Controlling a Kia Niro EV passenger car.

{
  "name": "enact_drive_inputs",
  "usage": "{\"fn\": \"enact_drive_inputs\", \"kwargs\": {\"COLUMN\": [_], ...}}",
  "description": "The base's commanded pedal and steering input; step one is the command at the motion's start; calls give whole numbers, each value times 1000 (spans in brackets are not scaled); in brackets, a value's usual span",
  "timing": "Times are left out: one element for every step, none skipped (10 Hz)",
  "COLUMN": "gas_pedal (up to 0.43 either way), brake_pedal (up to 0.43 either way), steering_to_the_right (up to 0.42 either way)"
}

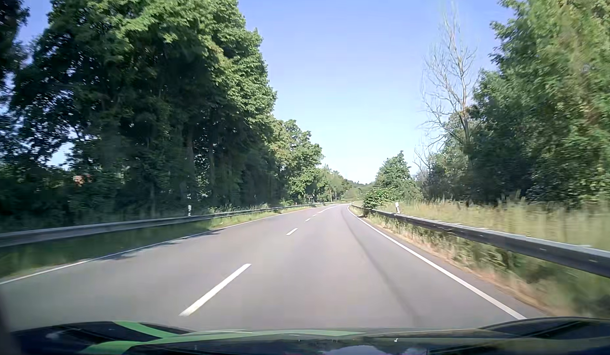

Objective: Follow the waypoints while adhering to traffic rules and regulations

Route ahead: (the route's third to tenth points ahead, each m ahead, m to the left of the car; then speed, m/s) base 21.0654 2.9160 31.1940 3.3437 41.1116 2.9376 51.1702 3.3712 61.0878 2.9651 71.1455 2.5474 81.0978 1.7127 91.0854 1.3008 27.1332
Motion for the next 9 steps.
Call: {"fn": "enact_drive_inputs", "kwargs": {"gas_pedal": [260,260,260,260,260,248,240,240,240], "brake_pedal": [0,0,0,0,0,0,0,0,0], "steering_to_the_right": [3,3,2,2,2,2,2,3,2]}}
